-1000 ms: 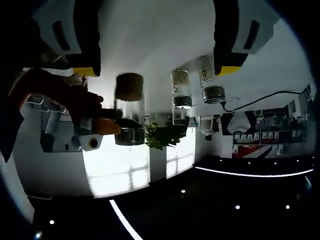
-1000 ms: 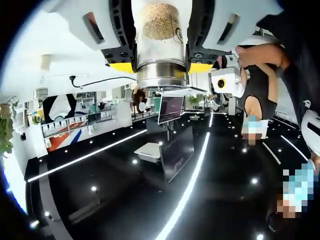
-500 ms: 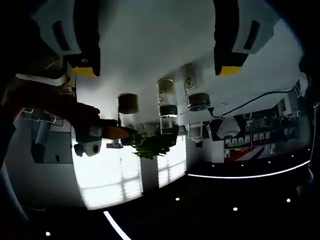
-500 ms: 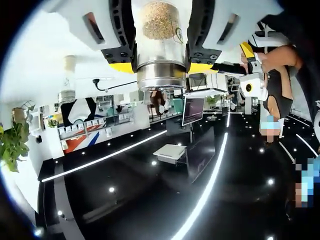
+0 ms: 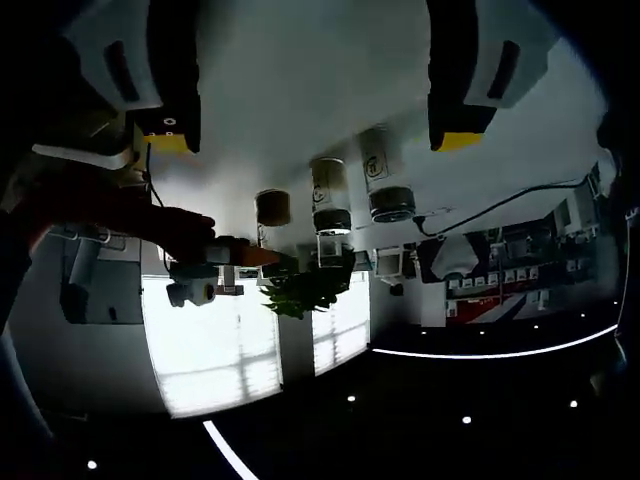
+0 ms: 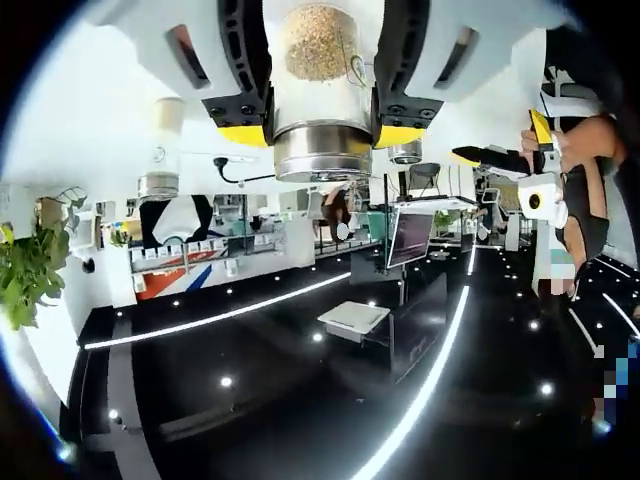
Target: Rotate the seasoning bottle until the label or dispensing opening points toward the visible target arrow and the bottle remains upright within the marked orientation range
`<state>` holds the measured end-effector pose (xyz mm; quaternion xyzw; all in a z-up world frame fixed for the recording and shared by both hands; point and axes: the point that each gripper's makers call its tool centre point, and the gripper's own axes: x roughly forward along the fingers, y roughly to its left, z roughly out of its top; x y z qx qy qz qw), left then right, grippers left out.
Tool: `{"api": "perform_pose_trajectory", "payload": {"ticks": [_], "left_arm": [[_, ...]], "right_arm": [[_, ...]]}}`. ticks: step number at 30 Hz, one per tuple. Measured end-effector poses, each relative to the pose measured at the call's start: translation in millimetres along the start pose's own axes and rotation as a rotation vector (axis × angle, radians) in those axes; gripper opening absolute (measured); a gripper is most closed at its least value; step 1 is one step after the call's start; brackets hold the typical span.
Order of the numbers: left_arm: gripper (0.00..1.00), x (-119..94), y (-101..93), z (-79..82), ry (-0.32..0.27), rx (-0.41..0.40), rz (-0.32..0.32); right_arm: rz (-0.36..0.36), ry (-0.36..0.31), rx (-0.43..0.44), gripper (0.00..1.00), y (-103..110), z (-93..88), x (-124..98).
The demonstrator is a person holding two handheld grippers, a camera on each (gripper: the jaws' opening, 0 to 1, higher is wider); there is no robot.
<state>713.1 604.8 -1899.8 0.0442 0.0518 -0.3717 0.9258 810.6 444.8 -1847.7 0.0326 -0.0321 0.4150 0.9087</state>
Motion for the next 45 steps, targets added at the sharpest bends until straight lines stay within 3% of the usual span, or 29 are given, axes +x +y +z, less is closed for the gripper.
{"api": "perform_pose_trajectory", "payload": {"ticks": [14, 24, 37, 45], "left_arm": [[1.0, 1, 0.8, -1.2, 0.002, -0.009, -0.006], [1.0, 0, -1.0, 0.8, -0.007, -0.018, -0.015], [1.0, 2, -3.1, 1.4, -0.007, -0.018, -0.018], [1.0, 3, -4.5, 2.1, -0.011, -0.019, -0.021]], "right_arm": [[-0.024, 0.03, -0.01, 0.36, -30, -14.7, 4], [0.005, 0.024, -0.006, 0.36, -32, -14.6, 4], [0.136, 0.026, 0.0, 0.37, -23, -14.3, 3], [0.152, 0.011, 0.007, 0.37, -23, -14.2, 3]]}}
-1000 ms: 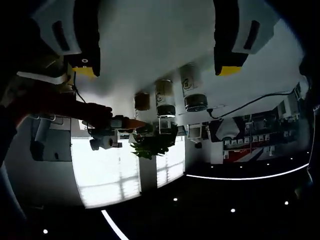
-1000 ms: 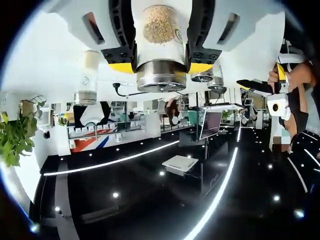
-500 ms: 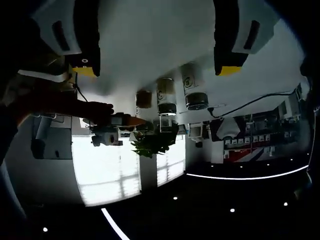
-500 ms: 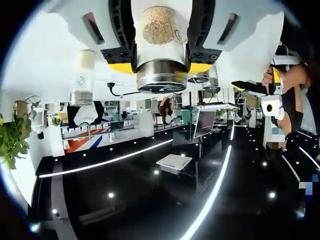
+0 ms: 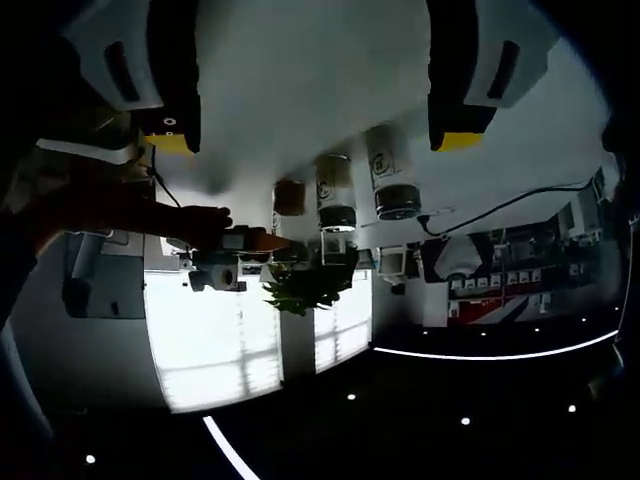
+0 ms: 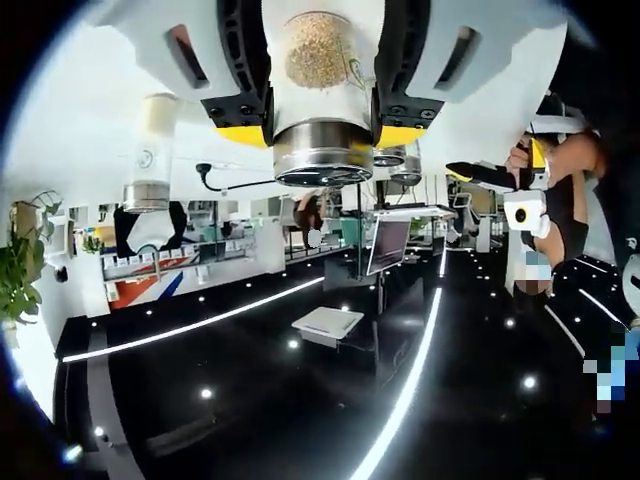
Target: Rotate the seasoning bottle until the label or dispensing opening points toward the visible target arrow and the bottle remains upright within the marked orientation range
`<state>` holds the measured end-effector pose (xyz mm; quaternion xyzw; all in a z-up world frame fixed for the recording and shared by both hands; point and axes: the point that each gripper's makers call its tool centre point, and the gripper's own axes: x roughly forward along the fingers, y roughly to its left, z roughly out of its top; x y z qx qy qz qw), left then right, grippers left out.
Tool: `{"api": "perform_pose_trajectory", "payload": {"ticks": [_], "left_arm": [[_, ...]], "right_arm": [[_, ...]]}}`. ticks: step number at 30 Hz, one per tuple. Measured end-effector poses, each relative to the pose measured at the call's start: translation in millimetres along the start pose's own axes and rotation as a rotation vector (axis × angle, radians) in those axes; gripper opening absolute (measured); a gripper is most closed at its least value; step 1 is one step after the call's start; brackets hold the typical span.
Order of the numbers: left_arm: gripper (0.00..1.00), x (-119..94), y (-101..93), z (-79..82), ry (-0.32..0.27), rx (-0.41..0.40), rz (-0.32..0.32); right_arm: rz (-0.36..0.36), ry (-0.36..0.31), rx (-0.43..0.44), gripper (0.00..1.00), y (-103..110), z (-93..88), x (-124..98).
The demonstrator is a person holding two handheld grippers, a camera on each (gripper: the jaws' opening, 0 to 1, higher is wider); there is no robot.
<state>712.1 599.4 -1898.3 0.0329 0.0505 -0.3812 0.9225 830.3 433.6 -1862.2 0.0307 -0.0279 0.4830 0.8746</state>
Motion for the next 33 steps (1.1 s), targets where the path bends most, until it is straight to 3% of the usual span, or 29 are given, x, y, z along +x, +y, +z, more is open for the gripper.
{"api": "perform_pose_trajectory", "payload": {"ticks": [23, 27, 30, 33], "left_arm": [[1.0, 1, 1.0, -1.5, 0.005, -0.004, 0.005], [1.0, 0, 3.4, -0.6, 0.0, -0.008, 0.009], [1.0, 0, 4.4, -0.7, -0.001, -0.011, 0.013], [1.0, 0, 4.7, -0.9, -0.002, -0.013, 0.013]], "right_arm": [[0.027, -0.023, 0.017, 0.37, 5, -0.9, 3], [0.01, 0.062, -0.018, 0.39, 3, -18.8, 1], [0.017, 0.073, -0.041, 0.46, 7, -23.8, 1], [0.002, 0.053, -0.049, 0.55, 5, -14.2, -2]]}}
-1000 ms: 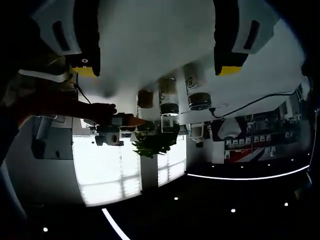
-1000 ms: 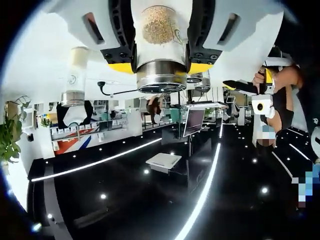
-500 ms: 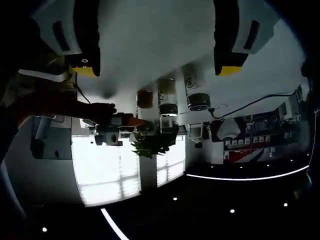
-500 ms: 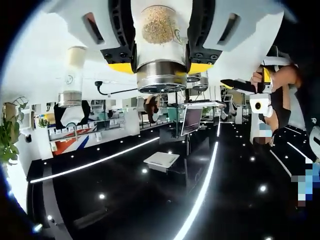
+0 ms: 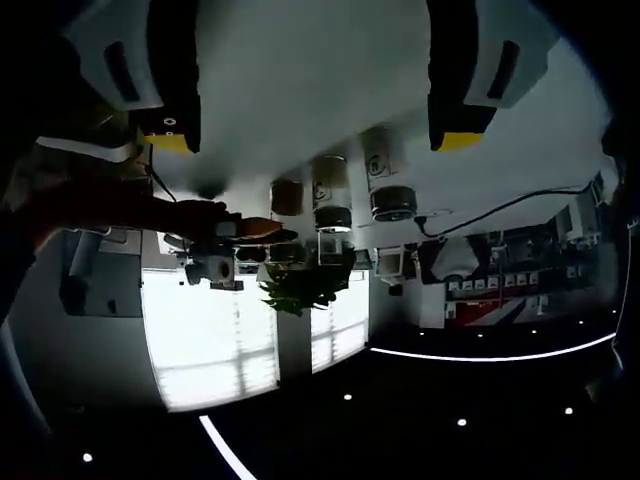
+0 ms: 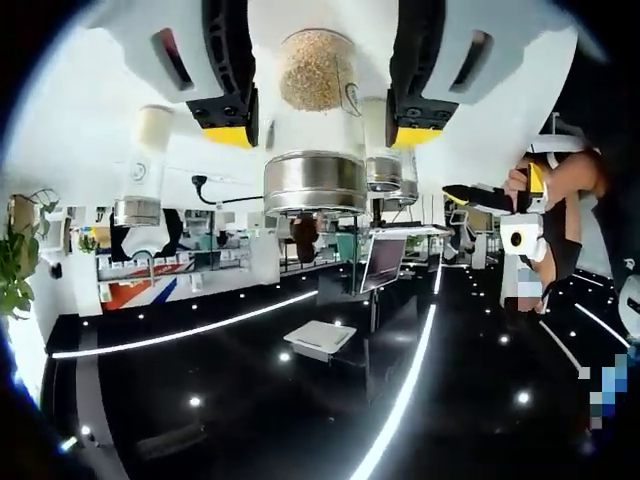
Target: Rotate the seasoning bottle until the label or dispensing opening points toward the visible target arrow and the bottle remains upright within the marked orientation range
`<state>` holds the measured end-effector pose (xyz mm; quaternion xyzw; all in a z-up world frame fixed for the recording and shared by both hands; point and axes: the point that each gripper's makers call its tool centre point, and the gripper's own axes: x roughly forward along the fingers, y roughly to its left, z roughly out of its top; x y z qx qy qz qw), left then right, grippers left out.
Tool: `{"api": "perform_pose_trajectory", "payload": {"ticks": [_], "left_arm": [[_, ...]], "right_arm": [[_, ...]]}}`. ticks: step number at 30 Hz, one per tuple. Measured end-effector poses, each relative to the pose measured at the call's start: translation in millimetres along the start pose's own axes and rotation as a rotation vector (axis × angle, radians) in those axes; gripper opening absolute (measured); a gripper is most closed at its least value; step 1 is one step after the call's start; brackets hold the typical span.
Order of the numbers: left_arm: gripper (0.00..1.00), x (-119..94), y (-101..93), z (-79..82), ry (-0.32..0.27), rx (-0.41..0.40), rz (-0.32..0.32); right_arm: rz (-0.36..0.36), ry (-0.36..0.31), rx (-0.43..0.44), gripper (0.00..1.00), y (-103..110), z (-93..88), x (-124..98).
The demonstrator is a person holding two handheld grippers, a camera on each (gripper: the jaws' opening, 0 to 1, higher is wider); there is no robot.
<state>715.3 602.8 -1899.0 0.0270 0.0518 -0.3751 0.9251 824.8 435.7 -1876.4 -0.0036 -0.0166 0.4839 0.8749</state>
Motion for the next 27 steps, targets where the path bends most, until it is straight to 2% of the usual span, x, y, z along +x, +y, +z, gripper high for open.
{"api": "perform_pose_trajectory", "payload": {"ticks": [2, 5, 8, 14, 16, 21, 27], "left_arm": [[1.0, 1, -0.6, -0.5, 0.002, -0.001, -0.001], [1.0, 1, -2.2, -0.3, 0.002, 0.001, -0.006], [1.0, 2, -1.9, 0.2, 0.0, -0.004, -0.006], [1.0, 2, -2.4, 3.8, -0.012, -0.012, -0.003], [1.0, 2, -3.1, 5.3, -0.017, -0.013, -0.003], [1.0, 3, -4.0, 6.7, -0.022, -0.019, -0.006], [1.0, 5, -7.5, 7.5, -0.026, -0.019, -0.016]], "right_arm": [[-0.029, -0.029, -0.014, 0.56, -4, 13.6, -4], [-0.057, -0.079, 0.018, 0.59, -9, 35.5, -12], [-0.106, -0.074, 0.012, 0.65, -14, 44.8, -15], [-0.179, -0.078, -0.004, 0.63, -19, 60.3, -18], [-0.225, -0.088, -0.005, 0.63, -26, 68.8, -19], [-0.297, -0.073, -0.027, 0.62, -44, 75.0, -17], [-0.39, -0.035, -0.039, 0.6, -72, 70.9, -14]]}}
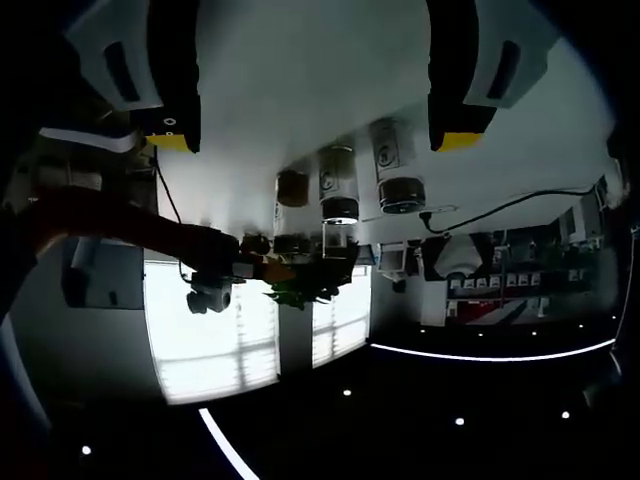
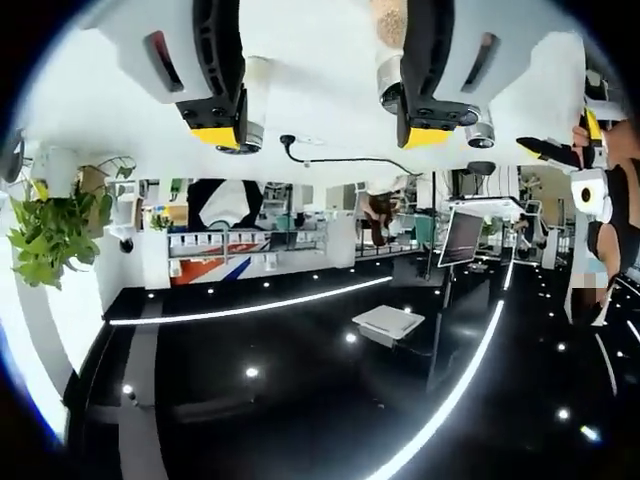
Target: Rotate the seasoning bottle until the label or dispensing opening points toward the visible target arrow and the bottle remains upright within the marked orientation range
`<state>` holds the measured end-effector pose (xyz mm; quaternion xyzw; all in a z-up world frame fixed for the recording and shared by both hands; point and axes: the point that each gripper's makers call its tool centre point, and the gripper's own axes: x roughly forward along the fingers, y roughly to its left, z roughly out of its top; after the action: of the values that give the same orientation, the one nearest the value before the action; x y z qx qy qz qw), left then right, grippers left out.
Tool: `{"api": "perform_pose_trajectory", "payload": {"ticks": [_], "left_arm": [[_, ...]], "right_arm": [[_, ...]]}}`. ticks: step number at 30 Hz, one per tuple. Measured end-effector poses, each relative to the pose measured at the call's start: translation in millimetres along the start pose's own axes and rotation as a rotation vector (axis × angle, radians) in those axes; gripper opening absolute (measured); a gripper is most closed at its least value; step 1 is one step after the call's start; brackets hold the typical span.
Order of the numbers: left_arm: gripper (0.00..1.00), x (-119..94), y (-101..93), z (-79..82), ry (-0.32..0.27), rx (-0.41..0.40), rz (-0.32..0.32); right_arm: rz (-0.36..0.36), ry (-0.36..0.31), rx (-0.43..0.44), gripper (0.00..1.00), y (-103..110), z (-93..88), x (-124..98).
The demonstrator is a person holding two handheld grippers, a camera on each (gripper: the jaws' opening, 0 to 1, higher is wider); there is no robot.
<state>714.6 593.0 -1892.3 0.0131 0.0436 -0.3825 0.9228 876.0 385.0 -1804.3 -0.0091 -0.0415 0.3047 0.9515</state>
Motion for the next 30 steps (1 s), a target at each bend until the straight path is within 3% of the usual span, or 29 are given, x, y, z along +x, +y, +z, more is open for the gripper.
{"api": "perform_pose_trajectory", "payload": {"ticks": [4, 8, 12, 14, 30], "left_arm": [[1.0, 1, -0.2, -1.7, 0.0, -0.006, -0.003], [1.0, 1, -2.2, -3.0, 0.001, -0.008, -0.012], [1.0, -2, -1.6, -5.1, 0.003, -0.006, -0.012], [1.0, -4, 0.3, -7.1, -0.002, -0.019, -0.013], [1.0, -6, 13.4, -8.0, -0.015, -0.045, 0.013]], "right_arm": [[-0.114, 0.019, 0.021, 0.56, -27, -3.3, 7], [-0.147, 0.029, 0.01, 0.56, -40, -8.6, 19], [-0.172, 0.011, -0.018, 0.56, -53, -12.3, 30], [-0.179, 0.038, -0.038, 0.56, -61, -19.2, 38], [-0.204, 0.111, -0.076, 0.67, -74, -41.2, 69]]}}
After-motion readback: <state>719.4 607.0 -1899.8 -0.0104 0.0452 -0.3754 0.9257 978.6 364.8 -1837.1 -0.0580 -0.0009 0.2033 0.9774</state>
